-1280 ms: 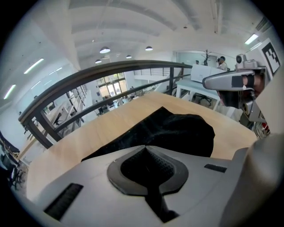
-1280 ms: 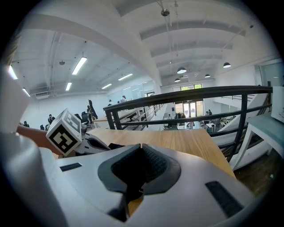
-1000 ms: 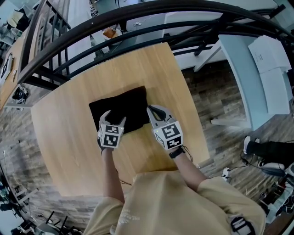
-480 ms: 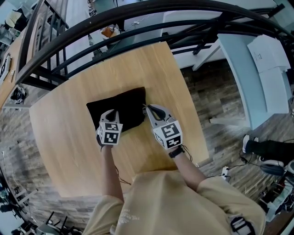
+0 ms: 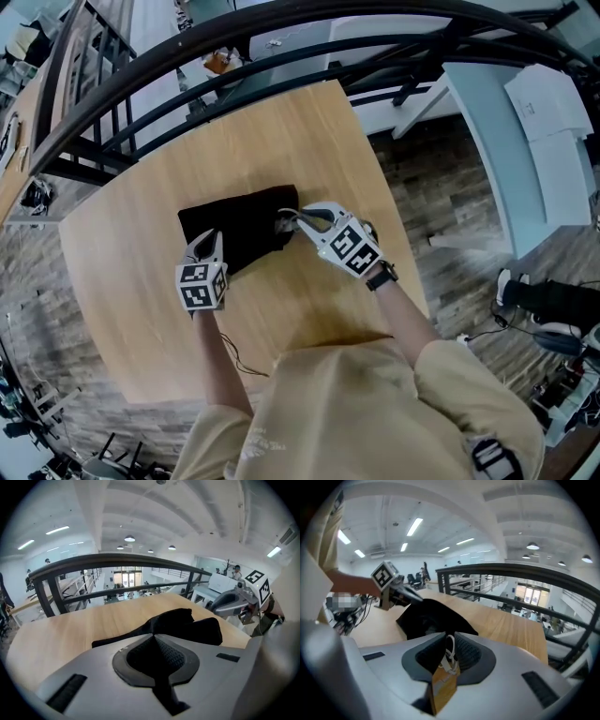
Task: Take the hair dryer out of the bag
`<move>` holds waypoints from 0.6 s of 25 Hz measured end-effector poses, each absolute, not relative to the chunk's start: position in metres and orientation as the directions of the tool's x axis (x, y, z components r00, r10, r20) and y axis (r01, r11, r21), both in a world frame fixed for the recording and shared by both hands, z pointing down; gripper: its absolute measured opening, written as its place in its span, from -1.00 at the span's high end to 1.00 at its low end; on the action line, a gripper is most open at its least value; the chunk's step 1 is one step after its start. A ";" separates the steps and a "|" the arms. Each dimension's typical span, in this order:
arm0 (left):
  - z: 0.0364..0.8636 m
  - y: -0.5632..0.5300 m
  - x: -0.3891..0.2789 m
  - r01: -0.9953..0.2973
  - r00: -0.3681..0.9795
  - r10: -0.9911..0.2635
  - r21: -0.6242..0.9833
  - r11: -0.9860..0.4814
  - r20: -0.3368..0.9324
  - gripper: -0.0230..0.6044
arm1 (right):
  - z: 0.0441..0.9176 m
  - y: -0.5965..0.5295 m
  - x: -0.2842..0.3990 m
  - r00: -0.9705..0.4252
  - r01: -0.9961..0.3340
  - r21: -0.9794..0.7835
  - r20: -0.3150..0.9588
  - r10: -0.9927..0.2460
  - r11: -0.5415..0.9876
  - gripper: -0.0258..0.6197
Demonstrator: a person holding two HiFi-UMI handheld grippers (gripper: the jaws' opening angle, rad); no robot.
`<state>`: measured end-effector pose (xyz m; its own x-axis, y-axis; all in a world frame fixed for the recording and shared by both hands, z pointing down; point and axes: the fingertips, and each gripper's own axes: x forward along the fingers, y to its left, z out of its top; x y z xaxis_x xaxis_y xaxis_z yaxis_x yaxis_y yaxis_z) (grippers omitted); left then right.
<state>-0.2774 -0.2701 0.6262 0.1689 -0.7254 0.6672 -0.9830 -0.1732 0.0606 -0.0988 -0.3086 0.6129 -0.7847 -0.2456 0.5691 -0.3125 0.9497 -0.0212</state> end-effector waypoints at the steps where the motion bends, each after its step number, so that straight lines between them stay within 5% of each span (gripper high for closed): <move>1: 0.626 -0.270 -0.278 -0.984 0.169 -0.732 0.074 -0.161 0.660 0.87 | 0.619 -0.306 -0.103 -0.781 -0.248 0.005 0.591 -0.203 0.969 0.85; 4: 0.624 -0.272 -0.280 -0.986 0.165 -0.746 0.093 -0.137 0.645 0.87 | 0.634 -0.300 -0.114 -0.758 -0.096 0.022 0.646 -0.088 0.995 0.33; 15: 0.612 -0.268 -0.286 -0.985 0.175 -0.764 0.118 -0.129 0.621 0.87 | 0.665 -0.311 -0.152 -0.680 0.089 0.006 0.731 0.056 0.996 0.25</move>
